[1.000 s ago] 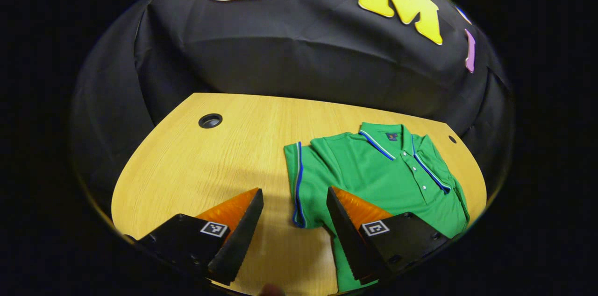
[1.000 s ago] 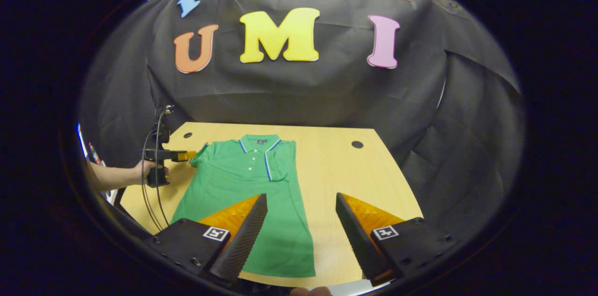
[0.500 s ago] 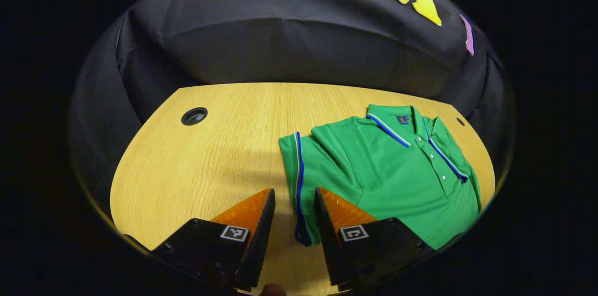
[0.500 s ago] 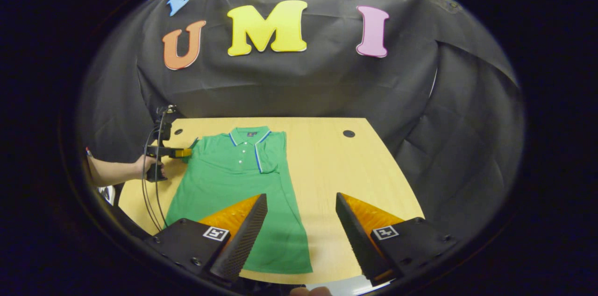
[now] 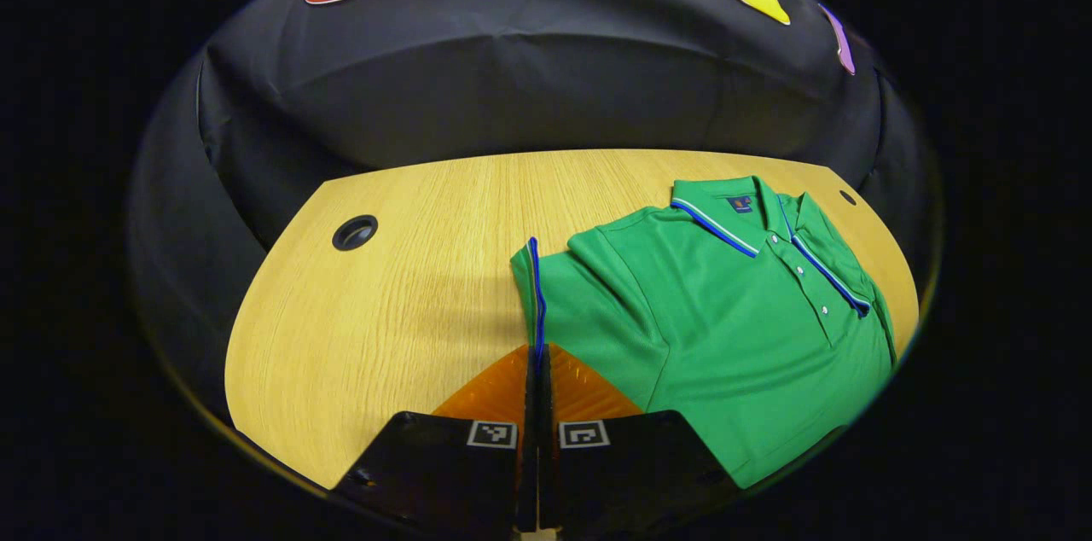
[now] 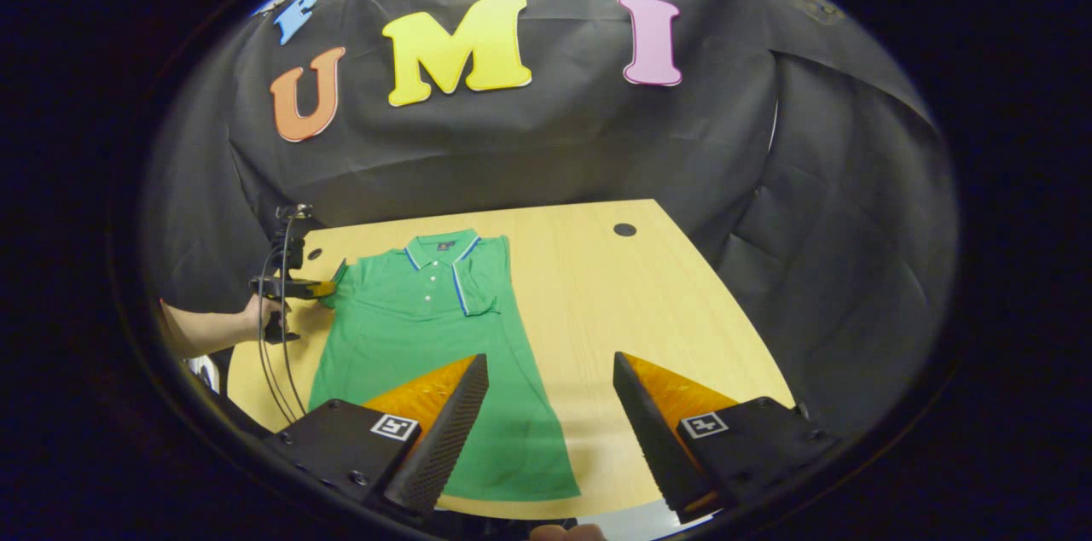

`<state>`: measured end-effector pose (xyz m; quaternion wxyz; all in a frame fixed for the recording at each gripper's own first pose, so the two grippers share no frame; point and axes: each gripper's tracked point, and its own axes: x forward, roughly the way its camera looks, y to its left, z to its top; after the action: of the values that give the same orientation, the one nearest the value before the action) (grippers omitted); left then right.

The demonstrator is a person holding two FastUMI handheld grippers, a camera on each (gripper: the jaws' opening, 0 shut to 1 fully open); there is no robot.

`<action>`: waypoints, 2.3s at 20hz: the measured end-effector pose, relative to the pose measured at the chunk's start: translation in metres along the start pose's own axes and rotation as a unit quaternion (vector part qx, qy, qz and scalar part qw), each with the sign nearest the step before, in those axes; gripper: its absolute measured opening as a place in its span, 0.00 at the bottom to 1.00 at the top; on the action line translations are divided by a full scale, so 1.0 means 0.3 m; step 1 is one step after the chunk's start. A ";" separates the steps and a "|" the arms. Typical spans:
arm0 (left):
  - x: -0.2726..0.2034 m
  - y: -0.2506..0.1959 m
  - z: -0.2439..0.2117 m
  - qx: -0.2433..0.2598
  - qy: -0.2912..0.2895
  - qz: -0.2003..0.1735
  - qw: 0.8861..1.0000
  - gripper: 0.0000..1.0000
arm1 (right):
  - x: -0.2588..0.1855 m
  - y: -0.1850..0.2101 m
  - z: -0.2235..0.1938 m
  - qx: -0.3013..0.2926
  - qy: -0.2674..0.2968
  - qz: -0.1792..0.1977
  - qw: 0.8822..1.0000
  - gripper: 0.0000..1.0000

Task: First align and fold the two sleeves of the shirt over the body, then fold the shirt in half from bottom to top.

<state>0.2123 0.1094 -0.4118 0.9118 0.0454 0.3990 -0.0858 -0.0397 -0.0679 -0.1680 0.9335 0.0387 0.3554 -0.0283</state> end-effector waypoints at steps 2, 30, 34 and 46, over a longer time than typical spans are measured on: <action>-0.015 -0.006 0.032 0.017 -0.006 0.000 1.000 0.04 | -0.005 0.000 0.006 -0.008 -0.008 -0.003 1.000 0.93; -0.522 -0.531 0.040 0.105 -0.034 -0.046 0.993 0.98 | -0.001 -0.036 -0.004 -0.019 -0.031 0.065 0.997 0.95; -0.711 -0.502 -0.039 0.062 -0.040 -0.025 0.997 0.98 | 0.015 0.037 -0.008 -0.053 -0.029 0.095 0.994 0.93; -1.003 -0.477 -0.516 0.027 0.041 -0.045 0.998 0.98 | 0.037 0.069 -0.335 -0.166 0.077 0.152 0.971 0.93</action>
<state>-0.1273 0.0286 -0.2974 0.8884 0.0553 0.4354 -0.1349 -0.0963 -0.0382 -0.2490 0.8901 -0.0610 0.4156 0.1767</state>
